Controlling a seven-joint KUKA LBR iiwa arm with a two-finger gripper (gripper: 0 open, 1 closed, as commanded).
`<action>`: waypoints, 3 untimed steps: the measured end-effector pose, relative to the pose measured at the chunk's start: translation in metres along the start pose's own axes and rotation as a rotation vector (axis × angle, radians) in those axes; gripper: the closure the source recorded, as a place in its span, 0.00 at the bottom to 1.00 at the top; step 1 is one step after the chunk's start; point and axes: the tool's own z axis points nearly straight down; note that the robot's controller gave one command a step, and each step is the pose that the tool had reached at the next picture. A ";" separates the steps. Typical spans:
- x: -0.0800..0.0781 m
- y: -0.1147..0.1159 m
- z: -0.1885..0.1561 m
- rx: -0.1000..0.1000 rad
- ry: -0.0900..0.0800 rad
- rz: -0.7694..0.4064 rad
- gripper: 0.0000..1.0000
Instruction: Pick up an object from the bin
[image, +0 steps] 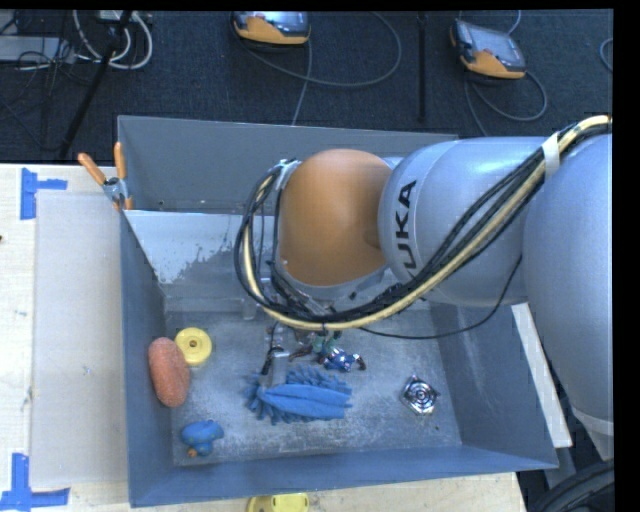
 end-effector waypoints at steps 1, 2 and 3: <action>0.057 -0.002 0.040 0.002 0.003 0.005 0.00; 0.073 -0.001 0.048 0.001 0.005 0.011 0.00; 0.042 0.017 0.075 0.002 0.003 0.006 0.00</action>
Offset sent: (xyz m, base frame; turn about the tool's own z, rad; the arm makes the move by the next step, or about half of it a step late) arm -0.0289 -0.0520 -0.0804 -0.1982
